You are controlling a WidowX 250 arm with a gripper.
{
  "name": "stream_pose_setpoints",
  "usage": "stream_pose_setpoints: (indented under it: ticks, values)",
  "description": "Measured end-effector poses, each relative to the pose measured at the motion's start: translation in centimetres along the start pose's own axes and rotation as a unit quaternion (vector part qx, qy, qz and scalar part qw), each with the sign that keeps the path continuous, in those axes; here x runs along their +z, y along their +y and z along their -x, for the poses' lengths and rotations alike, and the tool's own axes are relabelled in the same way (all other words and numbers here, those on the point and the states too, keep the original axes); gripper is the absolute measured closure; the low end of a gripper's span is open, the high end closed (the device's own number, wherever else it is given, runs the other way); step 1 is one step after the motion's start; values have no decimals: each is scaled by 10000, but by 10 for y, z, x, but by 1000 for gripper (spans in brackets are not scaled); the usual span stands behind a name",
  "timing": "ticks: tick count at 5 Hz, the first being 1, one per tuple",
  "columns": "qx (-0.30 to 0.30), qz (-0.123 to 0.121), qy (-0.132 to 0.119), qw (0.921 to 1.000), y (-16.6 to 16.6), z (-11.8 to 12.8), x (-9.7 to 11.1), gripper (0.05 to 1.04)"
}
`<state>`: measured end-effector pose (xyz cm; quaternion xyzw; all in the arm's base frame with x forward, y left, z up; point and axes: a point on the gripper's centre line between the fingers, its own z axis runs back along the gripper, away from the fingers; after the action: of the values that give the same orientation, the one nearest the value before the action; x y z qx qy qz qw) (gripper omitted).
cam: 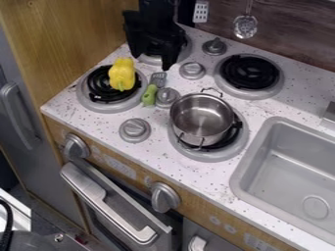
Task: Move the green spatula to the top right side of the stove
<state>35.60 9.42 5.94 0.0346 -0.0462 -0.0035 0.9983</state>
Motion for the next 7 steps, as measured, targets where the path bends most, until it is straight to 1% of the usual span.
stream_pose_setpoints:
  ticks: [1,2,3,4,5,6,7]
  values:
    - [10,58,207,9998,-2,5,-15,85]
    - [83,107,333,9994,3,-1,-38,85]
    - [198,203,454,9986,8,-12,-62,85]
    - [371,262,673,9967,17,-16,-88,85]
    - [498,323,874,9944,25,-15,-107,85]
    - [555,355,970,9931,30,-13,-110,85]
    - [547,394,976,9929,30,-13,-110,121]
